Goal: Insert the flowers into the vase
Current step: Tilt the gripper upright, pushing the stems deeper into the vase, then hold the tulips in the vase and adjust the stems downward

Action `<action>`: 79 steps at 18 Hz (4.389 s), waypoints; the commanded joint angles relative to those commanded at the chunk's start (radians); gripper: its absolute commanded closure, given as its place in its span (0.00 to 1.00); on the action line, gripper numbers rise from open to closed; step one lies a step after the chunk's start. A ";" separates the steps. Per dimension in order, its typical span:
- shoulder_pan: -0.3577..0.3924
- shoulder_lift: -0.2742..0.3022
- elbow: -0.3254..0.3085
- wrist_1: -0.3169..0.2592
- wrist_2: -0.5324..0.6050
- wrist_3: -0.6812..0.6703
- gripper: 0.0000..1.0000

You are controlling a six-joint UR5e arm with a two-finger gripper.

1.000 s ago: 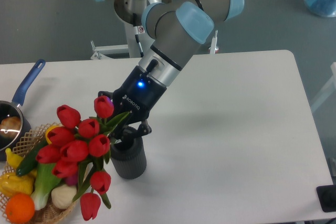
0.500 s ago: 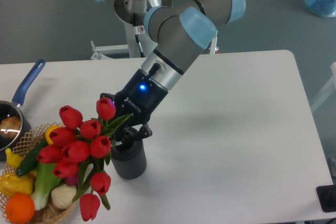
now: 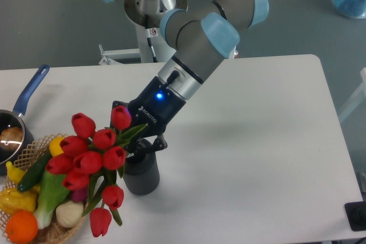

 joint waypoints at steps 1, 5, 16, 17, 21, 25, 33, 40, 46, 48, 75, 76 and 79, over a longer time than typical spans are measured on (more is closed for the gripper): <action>0.005 0.000 -0.014 0.000 -0.017 0.023 0.82; 0.022 -0.002 -0.028 0.000 -0.060 0.057 0.82; 0.035 -0.021 -0.032 -0.002 -0.097 0.174 0.82; 0.035 -0.023 -0.037 -0.002 -0.097 0.190 0.82; 0.051 -0.023 -0.081 -0.002 -0.153 0.253 0.82; 0.061 -0.028 -0.110 -0.002 -0.174 0.301 0.82; 0.077 -0.028 -0.163 -0.002 -0.210 0.350 0.81; 0.080 -0.028 -0.176 -0.002 -0.210 0.361 0.80; 0.089 -0.038 -0.195 -0.002 -0.213 0.367 0.80; 0.094 -0.041 -0.198 -0.002 -0.232 0.368 0.80; 0.103 -0.101 -0.196 -0.002 -0.241 0.431 0.80; 0.101 -0.103 -0.196 -0.002 -0.241 0.431 0.80; 0.101 -0.107 -0.196 -0.002 -0.240 0.437 0.80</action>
